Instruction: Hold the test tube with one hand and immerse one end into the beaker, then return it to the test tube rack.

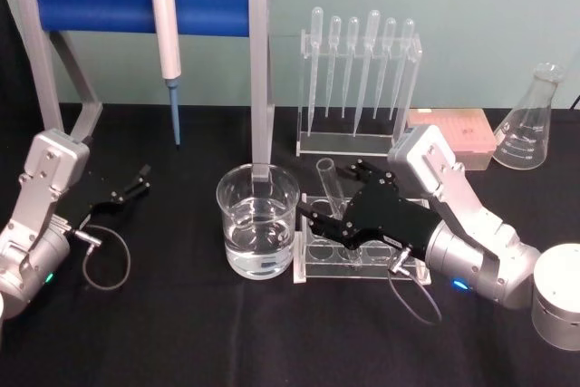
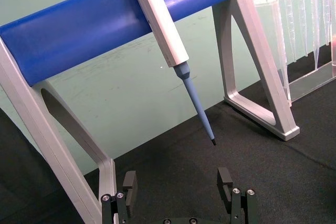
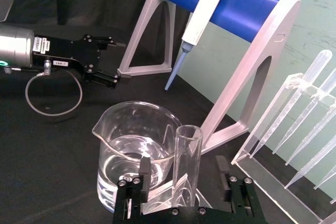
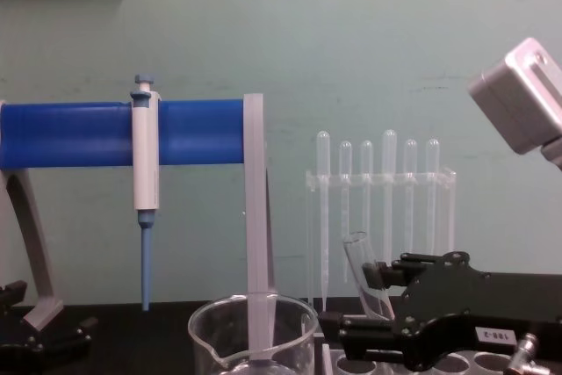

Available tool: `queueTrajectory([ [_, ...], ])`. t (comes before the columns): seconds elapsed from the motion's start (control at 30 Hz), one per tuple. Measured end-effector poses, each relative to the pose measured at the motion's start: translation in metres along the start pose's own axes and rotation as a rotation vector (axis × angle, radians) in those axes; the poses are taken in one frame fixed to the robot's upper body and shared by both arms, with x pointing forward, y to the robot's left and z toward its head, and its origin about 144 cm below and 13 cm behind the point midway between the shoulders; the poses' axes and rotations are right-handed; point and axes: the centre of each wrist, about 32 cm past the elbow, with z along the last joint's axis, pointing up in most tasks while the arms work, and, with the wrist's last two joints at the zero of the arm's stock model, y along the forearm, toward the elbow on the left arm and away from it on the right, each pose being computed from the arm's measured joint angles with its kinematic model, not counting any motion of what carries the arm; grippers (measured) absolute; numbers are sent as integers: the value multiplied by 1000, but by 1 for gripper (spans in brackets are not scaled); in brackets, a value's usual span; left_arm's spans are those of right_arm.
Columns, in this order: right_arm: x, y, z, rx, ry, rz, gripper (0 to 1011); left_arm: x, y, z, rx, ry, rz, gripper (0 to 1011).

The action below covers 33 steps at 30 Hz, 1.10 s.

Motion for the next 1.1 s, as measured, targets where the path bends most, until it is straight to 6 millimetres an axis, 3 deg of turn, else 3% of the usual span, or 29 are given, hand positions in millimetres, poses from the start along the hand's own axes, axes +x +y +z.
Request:
queueTrajectory([
  [0.07, 1, 0, 1, -2, -2, -1, 760, 0, 0, 0, 0, 0, 0, 1000],
  [0.2, 1, 0, 3, -5, -6, -1, 599, 0, 0, 0, 0, 0, 0, 1000],
  [0.6, 0, -3, 7, 9, -3, -15, 242, 0, 0, 0, 0, 0, 0, 1000],
  [1.1, -4, -26, 25, 197, 114, -102, 226, 0, 0, 0, 0, 0, 0, 1000],
])
